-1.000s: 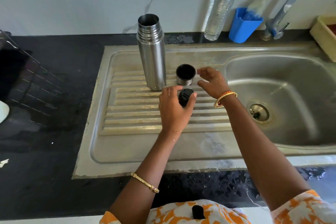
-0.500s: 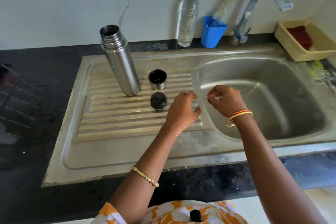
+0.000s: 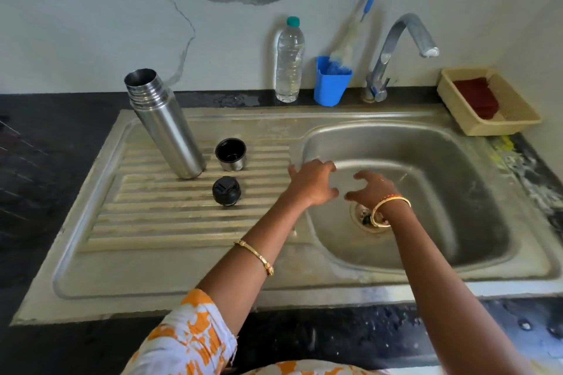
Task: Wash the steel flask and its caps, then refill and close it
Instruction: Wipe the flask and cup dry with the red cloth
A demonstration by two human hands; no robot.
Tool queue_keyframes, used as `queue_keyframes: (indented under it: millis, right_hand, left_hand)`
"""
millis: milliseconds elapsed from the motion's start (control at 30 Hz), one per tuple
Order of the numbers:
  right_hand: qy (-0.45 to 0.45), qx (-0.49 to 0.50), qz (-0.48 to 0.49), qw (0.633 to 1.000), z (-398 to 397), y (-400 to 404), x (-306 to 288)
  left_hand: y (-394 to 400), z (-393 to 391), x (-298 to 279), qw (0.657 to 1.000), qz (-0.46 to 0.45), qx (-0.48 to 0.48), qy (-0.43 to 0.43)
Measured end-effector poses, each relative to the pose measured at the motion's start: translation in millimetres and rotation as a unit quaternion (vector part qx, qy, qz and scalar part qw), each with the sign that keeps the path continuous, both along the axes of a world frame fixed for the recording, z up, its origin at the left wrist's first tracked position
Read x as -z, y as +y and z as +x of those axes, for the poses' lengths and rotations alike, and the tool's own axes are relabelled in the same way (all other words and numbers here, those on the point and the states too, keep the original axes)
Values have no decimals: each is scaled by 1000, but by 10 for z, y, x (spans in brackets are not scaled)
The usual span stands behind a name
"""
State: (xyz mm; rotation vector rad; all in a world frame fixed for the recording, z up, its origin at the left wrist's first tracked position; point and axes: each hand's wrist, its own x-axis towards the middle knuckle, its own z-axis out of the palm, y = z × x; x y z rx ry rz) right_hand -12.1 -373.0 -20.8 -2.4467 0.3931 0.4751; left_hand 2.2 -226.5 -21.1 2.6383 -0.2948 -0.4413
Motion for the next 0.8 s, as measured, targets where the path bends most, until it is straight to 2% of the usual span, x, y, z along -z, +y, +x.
queue_keyframes:
  millis: [133,200,300,433,533,667,800]
  right_hand:
    - [-125,44,-5,991,357,99,-167]
    - [-143,44,-13,989,539,194,-214]
    - [-161,-12,-12,987,880,318,-338]
    - [-290,-29,15,957,1543,504,-823]
    - [-340,-46,38,938,1984,695,-1167]
    - [-316,-109,25,942,2439,935,-1262]
    - [-262,-80,54,960,2690,1070,-1179]
  left_hand:
    - [56,294,-112,983,-84,-79,-146]
    - [126,456,-133,972,-74,-75,-212]
    - [313,828,-154,960,-19,-51,-274]
    - [588,1414,-351,949,-19,-132,-285]
    - [701,1776,-495,951,-76,-187,-235]
    - [769,2194,-504,953,-156,-179,-187]
    - [644,2411,-437,918,-234,-232,-222]
